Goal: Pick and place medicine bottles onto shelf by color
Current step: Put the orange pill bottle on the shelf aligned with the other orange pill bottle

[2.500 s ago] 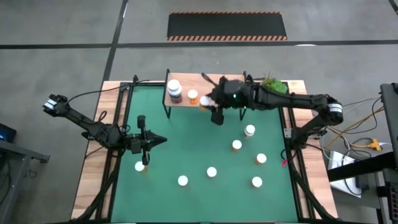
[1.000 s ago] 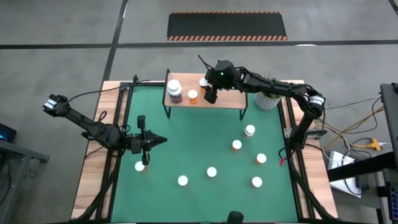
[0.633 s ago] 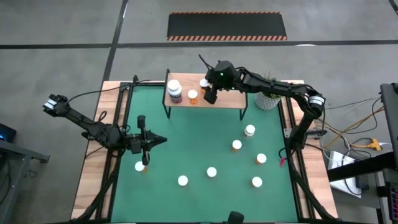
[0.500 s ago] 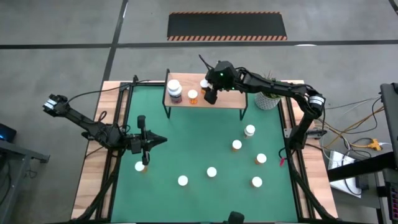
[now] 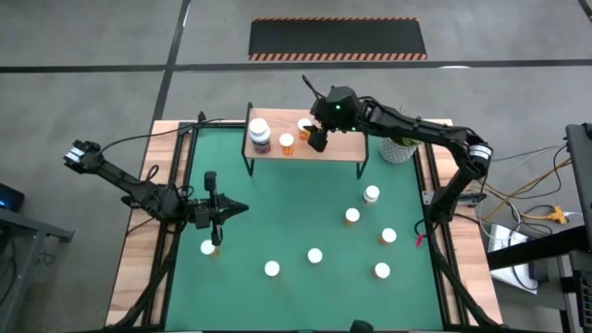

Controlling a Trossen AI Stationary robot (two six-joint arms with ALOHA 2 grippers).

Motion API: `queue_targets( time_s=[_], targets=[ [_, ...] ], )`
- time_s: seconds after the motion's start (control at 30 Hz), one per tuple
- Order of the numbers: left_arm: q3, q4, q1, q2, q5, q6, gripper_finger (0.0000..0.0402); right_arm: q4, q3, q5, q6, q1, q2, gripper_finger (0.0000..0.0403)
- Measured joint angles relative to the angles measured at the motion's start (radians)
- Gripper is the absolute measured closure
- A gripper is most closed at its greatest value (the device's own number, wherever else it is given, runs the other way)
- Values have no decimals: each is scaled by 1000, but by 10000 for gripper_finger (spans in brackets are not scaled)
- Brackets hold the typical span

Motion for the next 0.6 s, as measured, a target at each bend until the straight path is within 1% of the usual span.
queue_targets(
  time_s=[0.1, 0.2, 0.37, 0.6],
  targets=[
    [0, 0, 0, 0, 0, 0, 400, -47, 0, 0, -13, 0, -24, 175],
    [0, 0, 0, 0, 0, 0, 400, -108, 0, 1, -16, -6, -33, 199],
    [0, 0, 0, 0, 0, 0, 400, -176, 0, 3, -16, -16, -9, 259],
    [0, 0, 0, 0, 0, 0, 400, -146, 0, 3, -49, -19, 60, 340]
  ],
)
